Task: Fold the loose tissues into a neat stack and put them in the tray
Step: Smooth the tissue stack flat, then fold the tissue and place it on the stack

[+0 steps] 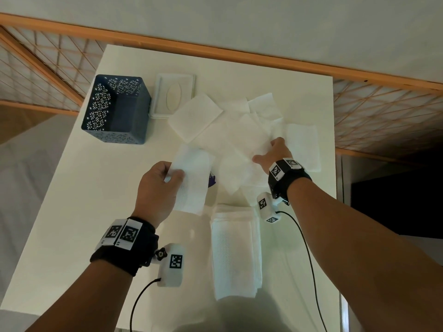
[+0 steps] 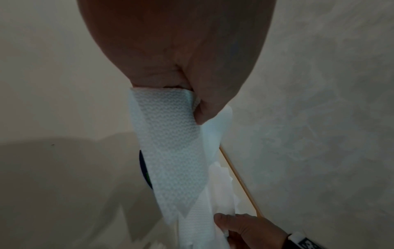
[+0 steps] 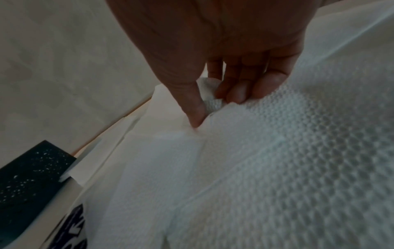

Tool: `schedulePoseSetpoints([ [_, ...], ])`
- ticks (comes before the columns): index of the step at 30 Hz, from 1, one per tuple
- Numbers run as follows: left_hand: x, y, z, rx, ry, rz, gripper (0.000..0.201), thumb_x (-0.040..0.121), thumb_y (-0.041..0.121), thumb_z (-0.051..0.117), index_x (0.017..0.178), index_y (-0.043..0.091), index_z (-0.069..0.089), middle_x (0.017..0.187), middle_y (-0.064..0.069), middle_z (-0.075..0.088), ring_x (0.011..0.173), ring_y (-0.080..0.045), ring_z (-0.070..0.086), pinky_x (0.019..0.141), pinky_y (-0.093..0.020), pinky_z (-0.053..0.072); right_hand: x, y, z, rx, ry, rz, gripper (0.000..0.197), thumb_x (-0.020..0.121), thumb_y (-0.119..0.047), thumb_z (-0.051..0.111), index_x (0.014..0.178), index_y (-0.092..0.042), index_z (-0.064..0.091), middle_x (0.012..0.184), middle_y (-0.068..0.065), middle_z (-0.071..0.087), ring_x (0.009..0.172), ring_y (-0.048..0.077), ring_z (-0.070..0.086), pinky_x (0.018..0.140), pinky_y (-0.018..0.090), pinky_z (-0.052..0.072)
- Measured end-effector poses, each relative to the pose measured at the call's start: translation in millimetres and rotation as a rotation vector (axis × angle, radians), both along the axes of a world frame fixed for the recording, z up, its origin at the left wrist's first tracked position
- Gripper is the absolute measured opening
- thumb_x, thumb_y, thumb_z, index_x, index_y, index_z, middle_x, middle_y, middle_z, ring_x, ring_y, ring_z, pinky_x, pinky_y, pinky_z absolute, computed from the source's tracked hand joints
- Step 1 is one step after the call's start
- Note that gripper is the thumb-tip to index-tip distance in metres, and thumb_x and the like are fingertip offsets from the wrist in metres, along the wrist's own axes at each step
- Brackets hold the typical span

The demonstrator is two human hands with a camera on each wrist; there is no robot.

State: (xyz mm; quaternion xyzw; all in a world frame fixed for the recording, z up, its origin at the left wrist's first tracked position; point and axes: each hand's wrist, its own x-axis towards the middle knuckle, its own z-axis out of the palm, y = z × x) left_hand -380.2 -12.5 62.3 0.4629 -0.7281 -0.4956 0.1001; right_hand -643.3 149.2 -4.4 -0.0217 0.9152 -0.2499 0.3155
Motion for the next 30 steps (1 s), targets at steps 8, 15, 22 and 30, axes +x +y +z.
schedulePoseSetpoints([
  [8, 9, 4, 1, 0.009, -0.008, 0.007, 0.011, 0.1, 0.023, 0.065, 0.091, 0.017, 0.066, 0.087, 0.001, 0.071, 0.073, -0.009, 0.06, 0.063, -0.025, 0.045, 6, 7, -5, -0.095, 0.101, 0.011, 0.041, 0.096, -0.02, 0.059, 0.135, -0.022, 0.049, 0.113, 0.004, 0.069, 0.1, 0.029, 0.067, 0.077, 0.035, 0.051],
  [15, 12, 4, 3, 0.035, 0.007, 0.019, 0.011, 0.1, 0.021, 0.066, 0.091, 0.016, 0.067, 0.087, -0.002, 0.071, 0.073, -0.012, 0.06, 0.065, -0.027, 0.047, 8, 10, -3, -0.144, 0.204, 0.063, 0.036, 0.096, -0.041, 0.065, 0.128, -0.024, 0.061, 0.122, 0.008, 0.059, 0.094, 0.026, 0.064, 0.077, 0.031, 0.047],
  [22, 13, 2, 2, 0.042, -0.002, 0.008, 0.01, 0.1, 0.022, 0.066, 0.092, 0.016, 0.068, 0.089, -0.002, 0.072, 0.079, -0.017, 0.064, 0.067, -0.03, 0.048, 7, 6, 13, -0.099, 0.33, 0.19, 0.028, 0.104, -0.039, 0.056, 0.117, -0.021, 0.073, 0.116, 0.003, 0.071, 0.095, 0.02, 0.065, 0.076, 0.028, 0.045],
  [30, -3, 9, 6, 0.118, 0.017, 0.05, 0.004, 0.098, 0.019, 0.065, 0.101, 0.02, 0.067, 0.091, -0.002, 0.075, 0.071, -0.013, 0.067, 0.058, -0.032, 0.056, 7, 19, 49, -0.043, 0.438, 0.264, 0.016, 0.106, -0.037, 0.051, 0.111, -0.023, 0.057, 0.085, -0.003, 0.07, 0.079, 0.027, 0.066, 0.068, 0.036, 0.053],
])
